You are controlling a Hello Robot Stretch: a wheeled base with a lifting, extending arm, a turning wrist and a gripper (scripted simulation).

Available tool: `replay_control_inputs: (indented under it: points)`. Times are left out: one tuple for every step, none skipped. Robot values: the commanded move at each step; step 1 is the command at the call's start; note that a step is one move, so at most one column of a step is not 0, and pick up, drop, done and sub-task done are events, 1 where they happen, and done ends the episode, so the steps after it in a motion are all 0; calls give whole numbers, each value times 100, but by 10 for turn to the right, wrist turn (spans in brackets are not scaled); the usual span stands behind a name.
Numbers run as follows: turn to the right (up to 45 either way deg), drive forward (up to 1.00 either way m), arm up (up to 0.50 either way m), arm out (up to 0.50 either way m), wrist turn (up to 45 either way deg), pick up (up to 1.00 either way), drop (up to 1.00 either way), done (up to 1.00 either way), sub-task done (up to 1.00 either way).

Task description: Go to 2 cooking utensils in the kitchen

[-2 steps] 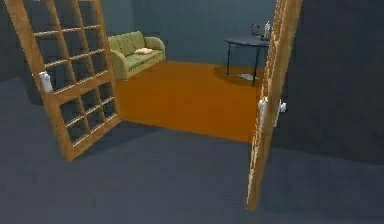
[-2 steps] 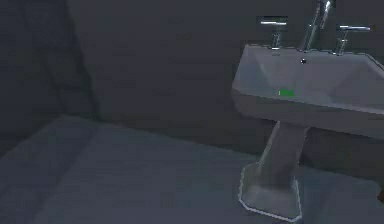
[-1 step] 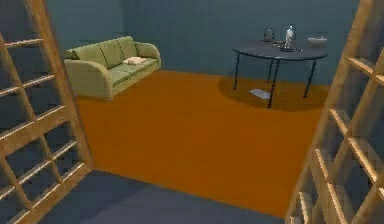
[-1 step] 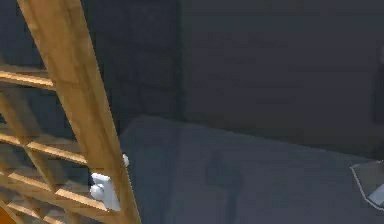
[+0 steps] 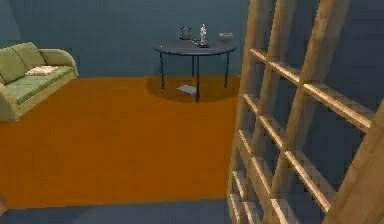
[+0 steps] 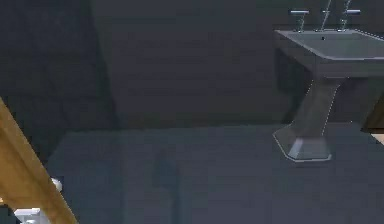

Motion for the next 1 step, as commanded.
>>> replay_control_inputs:
  points:
    - [0, 100, 0, 0, 0, 0, 0, 0, 0]
